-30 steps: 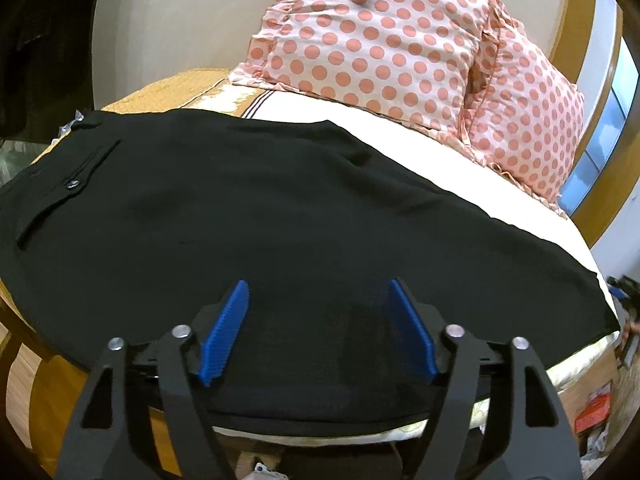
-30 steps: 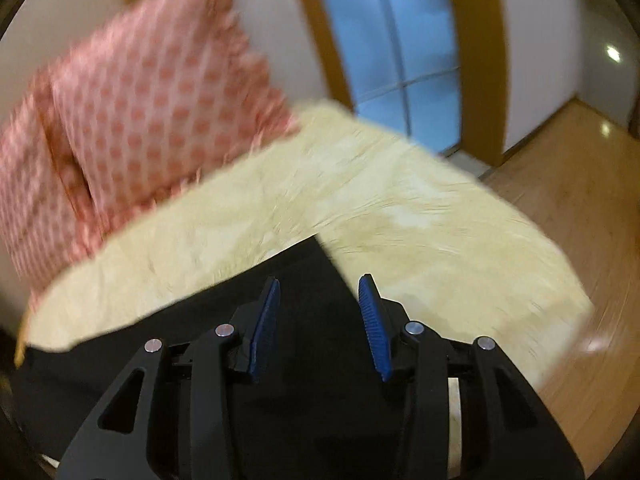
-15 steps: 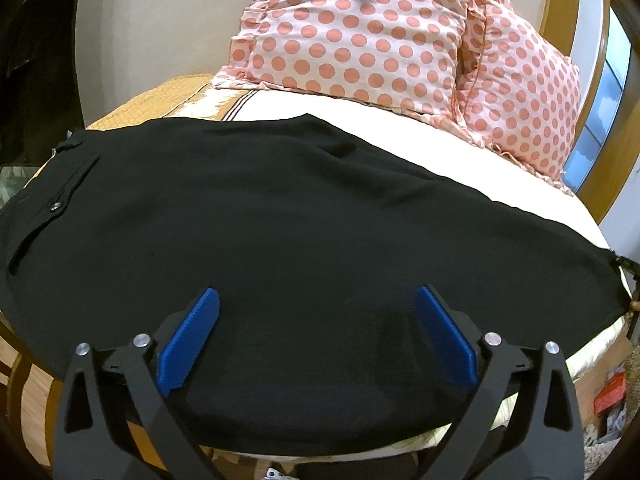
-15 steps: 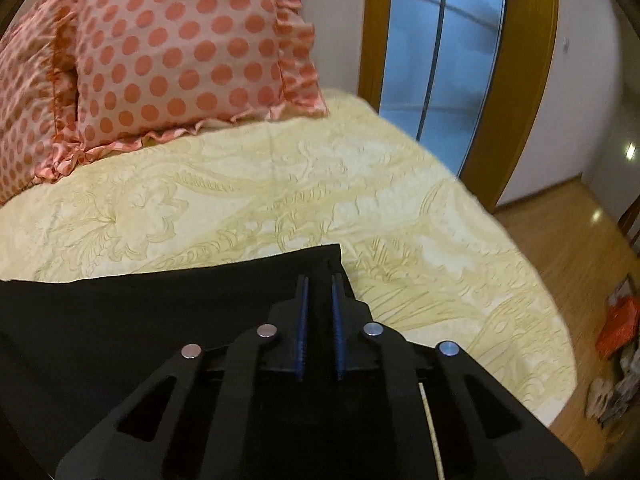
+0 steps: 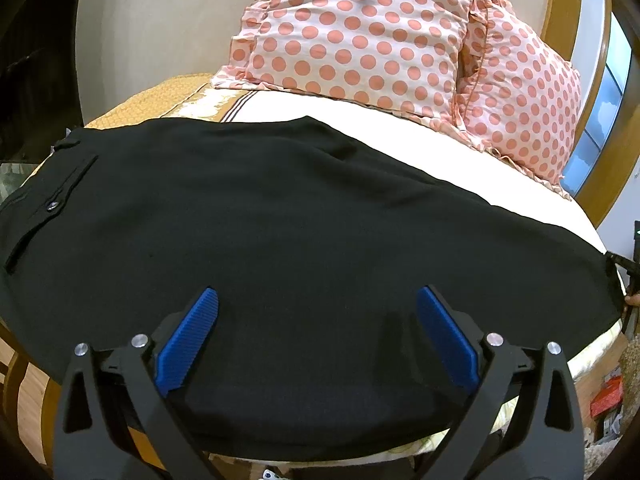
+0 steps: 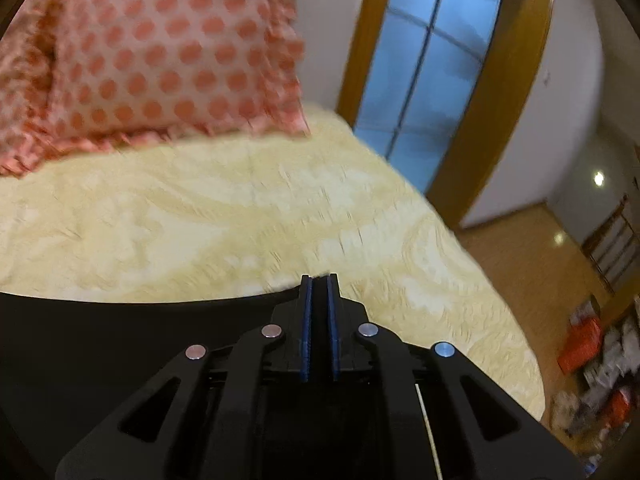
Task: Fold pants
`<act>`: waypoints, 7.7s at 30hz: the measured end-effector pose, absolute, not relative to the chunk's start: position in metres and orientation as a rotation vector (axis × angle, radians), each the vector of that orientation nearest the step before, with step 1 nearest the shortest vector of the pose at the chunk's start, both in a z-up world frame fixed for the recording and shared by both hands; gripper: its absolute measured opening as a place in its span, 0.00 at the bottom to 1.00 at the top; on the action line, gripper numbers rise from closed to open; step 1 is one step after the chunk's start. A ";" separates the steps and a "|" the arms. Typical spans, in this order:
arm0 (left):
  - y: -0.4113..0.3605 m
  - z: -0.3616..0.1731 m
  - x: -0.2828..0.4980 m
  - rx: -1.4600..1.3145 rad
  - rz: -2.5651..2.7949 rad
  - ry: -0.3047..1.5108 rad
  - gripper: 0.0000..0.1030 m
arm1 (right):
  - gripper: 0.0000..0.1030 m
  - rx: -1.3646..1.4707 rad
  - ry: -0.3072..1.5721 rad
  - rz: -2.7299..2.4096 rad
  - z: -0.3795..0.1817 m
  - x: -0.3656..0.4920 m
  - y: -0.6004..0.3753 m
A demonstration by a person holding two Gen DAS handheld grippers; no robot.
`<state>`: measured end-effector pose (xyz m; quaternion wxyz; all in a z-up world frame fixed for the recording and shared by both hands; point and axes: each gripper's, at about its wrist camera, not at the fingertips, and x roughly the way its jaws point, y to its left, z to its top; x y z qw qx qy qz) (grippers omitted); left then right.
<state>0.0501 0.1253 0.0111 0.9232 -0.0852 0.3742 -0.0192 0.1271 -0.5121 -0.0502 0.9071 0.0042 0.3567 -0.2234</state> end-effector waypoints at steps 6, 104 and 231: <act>0.126 0.011 0.048 -0.177 -0.048 0.751 0.98 | 0.30 0.246 0.688 -0.532 -0.045 0.084 -0.548; 0.342 0.012 -0.029 -0.839 0.305 0.610 0.16 | 0.59 -0.165 0.583 0.541 -0.050 0.054 -0.099; -0.004 0.004 0.037 -0.072 -0.369 0.650 0.91 | 0.74 0.094 0.601 0.405 -0.031 0.022 -0.250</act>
